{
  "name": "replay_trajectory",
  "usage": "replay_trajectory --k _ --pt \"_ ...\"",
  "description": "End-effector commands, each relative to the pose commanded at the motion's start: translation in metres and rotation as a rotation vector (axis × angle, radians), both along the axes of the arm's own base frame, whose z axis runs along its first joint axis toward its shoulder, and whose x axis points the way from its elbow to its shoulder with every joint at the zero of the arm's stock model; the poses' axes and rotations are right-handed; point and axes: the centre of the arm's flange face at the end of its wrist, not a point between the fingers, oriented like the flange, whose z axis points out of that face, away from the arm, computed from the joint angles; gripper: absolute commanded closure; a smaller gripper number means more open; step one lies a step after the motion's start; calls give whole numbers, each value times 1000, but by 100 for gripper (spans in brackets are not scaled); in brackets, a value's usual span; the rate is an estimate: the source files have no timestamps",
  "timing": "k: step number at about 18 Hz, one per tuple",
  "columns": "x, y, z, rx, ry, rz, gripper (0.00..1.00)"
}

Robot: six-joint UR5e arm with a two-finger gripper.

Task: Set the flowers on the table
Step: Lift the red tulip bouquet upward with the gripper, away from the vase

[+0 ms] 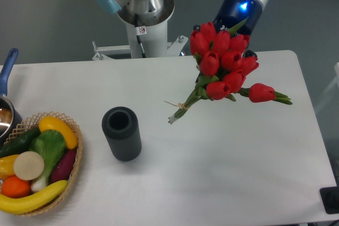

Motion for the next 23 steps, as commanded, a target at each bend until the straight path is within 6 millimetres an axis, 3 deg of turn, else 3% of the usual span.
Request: replay_trajectory --k 4,10,12,16,20,23 --pt "1 -2 3 -3 10 5 70" --pt "-4 -24 9 -31 28 67 70" --pt "-3 -42 17 -108 74 149 70" --pt "6 -58 34 -259 173 269 70" --pt "3 -71 32 -435 247 384 72" --pt "-2 -77 17 -543 306 393 74"
